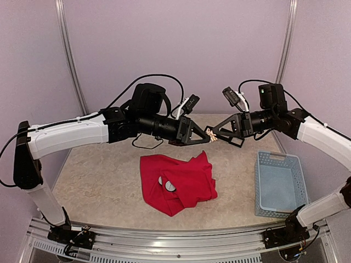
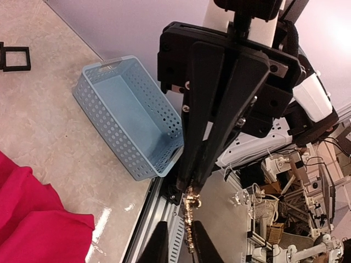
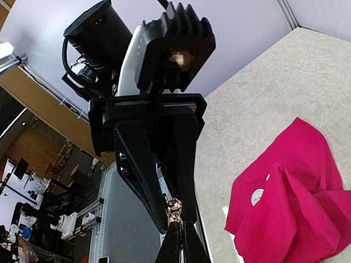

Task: Remove the brooch from the garment
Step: Pass from the right arm to the left

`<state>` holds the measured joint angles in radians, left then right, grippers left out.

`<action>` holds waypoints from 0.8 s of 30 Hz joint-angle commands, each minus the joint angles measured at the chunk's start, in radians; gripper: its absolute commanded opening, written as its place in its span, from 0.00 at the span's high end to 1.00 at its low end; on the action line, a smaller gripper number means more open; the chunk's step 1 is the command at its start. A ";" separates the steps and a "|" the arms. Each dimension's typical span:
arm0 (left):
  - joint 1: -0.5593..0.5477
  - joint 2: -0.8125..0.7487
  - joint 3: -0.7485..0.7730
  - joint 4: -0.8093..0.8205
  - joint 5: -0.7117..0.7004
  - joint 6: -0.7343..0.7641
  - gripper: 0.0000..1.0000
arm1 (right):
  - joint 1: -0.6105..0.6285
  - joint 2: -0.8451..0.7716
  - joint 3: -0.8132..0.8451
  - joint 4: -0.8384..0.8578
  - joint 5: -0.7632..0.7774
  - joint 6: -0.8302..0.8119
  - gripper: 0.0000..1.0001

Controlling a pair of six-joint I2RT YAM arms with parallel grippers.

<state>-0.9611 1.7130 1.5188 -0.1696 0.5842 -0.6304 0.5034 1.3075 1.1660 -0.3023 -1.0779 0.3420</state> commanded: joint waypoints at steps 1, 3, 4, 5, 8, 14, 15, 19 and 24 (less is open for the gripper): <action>0.003 -0.007 0.006 0.010 0.015 0.005 0.94 | -0.004 0.001 0.018 -0.023 -0.015 -0.006 1.00; 0.003 -0.009 0.005 0.015 0.017 0.005 1.00 | -0.005 0.000 0.018 -0.026 -0.012 -0.008 1.00; 0.004 -0.011 0.001 0.017 0.018 0.004 1.00 | -0.004 -0.001 0.019 -0.027 -0.011 -0.010 1.00; 0.005 -0.012 -0.003 0.021 0.020 0.002 1.00 | -0.004 -0.003 0.019 -0.028 -0.008 -0.011 1.00; 0.012 -0.021 -0.029 0.049 0.026 -0.011 1.00 | -0.004 -0.014 0.018 -0.031 -0.003 -0.013 0.87; 0.031 -0.049 -0.085 0.126 0.057 -0.057 1.00 | -0.003 -0.030 0.022 -0.071 -0.003 -0.049 0.58; 0.035 -0.051 -0.088 0.135 0.064 -0.063 1.00 | -0.001 -0.030 0.025 -0.081 -0.002 -0.058 0.55; 0.039 -0.056 -0.093 0.143 0.074 -0.068 1.00 | 0.010 -0.015 0.043 -0.163 0.035 -0.123 0.49; 0.039 -0.051 -0.084 0.149 0.096 -0.072 1.00 | 0.039 0.012 0.061 -0.229 0.077 -0.180 0.47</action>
<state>-0.9249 1.6932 1.4338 -0.0528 0.6456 -0.6930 0.5159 1.3010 1.1961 -0.4484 -1.0439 0.2260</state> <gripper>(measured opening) 0.016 0.527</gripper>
